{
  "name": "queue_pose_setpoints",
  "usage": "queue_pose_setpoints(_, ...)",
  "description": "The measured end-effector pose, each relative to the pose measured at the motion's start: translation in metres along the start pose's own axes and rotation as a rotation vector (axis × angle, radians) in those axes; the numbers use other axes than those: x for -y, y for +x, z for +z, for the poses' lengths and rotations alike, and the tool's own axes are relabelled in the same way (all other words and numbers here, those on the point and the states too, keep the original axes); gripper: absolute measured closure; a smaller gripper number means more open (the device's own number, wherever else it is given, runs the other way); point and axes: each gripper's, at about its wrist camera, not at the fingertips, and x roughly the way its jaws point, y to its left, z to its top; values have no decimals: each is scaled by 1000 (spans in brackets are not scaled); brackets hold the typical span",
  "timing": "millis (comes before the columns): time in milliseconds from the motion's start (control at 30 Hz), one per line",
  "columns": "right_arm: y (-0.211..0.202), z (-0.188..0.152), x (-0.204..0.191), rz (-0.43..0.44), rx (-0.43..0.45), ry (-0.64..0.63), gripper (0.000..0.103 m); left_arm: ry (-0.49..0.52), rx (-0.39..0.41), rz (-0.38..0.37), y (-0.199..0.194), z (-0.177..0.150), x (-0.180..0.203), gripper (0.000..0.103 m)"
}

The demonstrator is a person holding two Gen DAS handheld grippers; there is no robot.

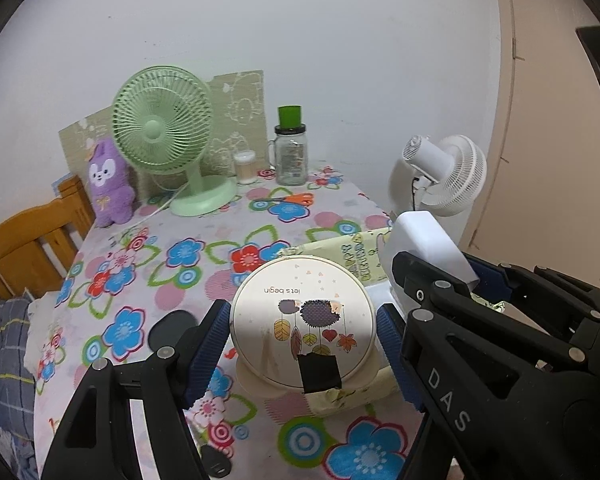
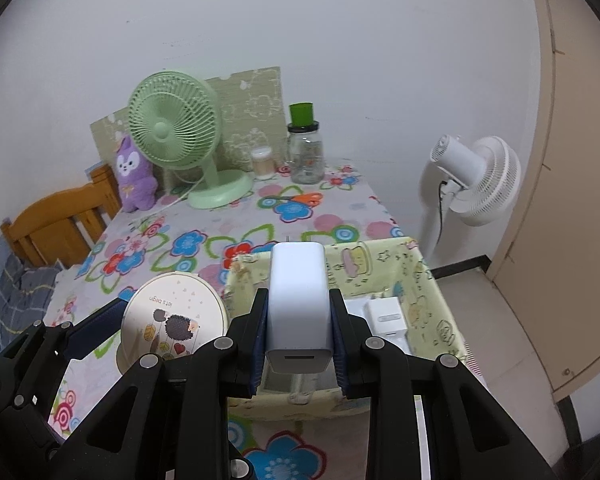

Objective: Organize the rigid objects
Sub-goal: 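Carry the charger with right tool while left tool carries the compact toward the box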

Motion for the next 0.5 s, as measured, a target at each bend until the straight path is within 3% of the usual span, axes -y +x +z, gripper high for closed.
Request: queue_pose_setpoints(500,40,7,31,-29,-52,52,73,47,-54,-47,47,14,22,27)
